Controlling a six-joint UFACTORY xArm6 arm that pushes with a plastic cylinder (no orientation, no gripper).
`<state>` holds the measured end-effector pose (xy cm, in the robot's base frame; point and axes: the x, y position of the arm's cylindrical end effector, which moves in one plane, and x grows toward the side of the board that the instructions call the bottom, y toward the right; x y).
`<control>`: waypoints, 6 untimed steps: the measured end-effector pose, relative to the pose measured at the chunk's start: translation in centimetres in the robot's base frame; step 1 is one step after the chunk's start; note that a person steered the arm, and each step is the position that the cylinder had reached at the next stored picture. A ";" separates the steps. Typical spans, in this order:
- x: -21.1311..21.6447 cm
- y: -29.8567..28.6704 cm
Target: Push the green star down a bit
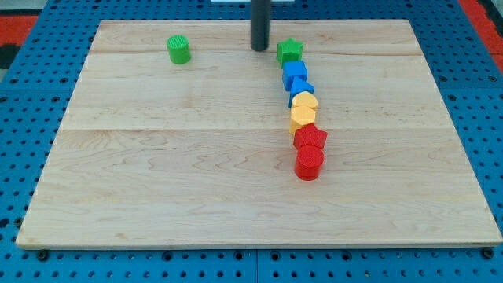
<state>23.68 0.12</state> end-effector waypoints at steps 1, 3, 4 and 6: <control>-0.4 6.8; 0.5 9.8; 2.0 9.8; 2.8 9.5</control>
